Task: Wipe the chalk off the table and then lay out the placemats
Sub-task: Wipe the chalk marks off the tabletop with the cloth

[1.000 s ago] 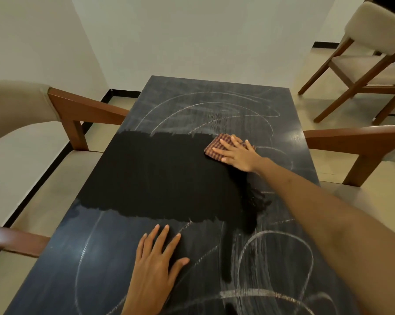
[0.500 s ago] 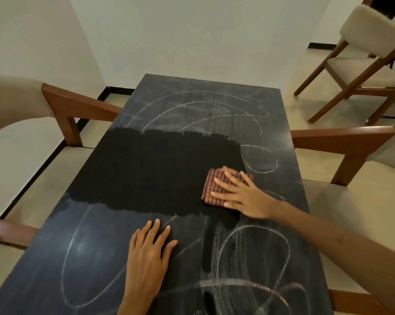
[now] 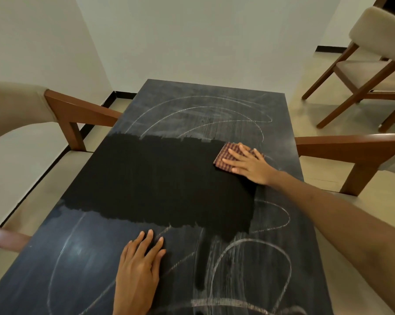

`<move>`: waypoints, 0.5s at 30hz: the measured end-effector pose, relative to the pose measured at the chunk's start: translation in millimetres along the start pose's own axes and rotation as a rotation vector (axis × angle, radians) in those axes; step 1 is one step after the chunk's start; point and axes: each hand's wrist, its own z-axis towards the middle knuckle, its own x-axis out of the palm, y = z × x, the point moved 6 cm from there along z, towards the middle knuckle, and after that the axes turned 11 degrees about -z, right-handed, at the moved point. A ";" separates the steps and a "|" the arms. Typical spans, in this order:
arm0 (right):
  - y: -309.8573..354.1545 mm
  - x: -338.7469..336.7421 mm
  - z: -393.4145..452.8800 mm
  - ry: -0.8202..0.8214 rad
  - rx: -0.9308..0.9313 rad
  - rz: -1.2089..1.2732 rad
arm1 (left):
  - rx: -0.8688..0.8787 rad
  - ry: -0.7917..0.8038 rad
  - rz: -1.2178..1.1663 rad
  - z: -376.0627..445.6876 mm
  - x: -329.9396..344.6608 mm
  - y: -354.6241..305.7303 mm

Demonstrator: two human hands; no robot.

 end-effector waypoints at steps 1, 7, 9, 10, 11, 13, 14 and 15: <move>-6.7 -1.8 8.5 0.011 0.035 0.026 | -0.001 0.000 0.005 -0.2 0.9 0.2; 0.9 -2.0 4.1 -0.021 0.085 0.078 | -0.007 -0.010 0.061 -1.0 0.3 -1.4; 13.7 2.0 -20.3 -0.028 0.036 0.085 | -0.013 -0.027 0.069 -0.9 -0.3 -2.7; 21.7 5.5 -35.5 -0.025 0.002 0.084 | -0.021 -0.039 0.065 -0.8 -1.0 -3.3; 29.9 9.5 -53.7 -0.029 -0.036 0.083 | -0.025 -0.055 0.059 -1.7 -2.1 -5.2; 45.9 19.5 -91.6 -0.059 -0.124 0.076 | -0.022 -0.070 0.050 -3.9 -3.0 -9.1; 52.0 24.8 -110.2 -0.071 -0.166 0.063 | -0.021 -0.067 0.046 -4.6 -3.2 -11.3; 57.7 29.2 -126.4 -0.080 -0.202 0.049 | -0.022 -0.065 0.046 -4.8 -3.3 -11.3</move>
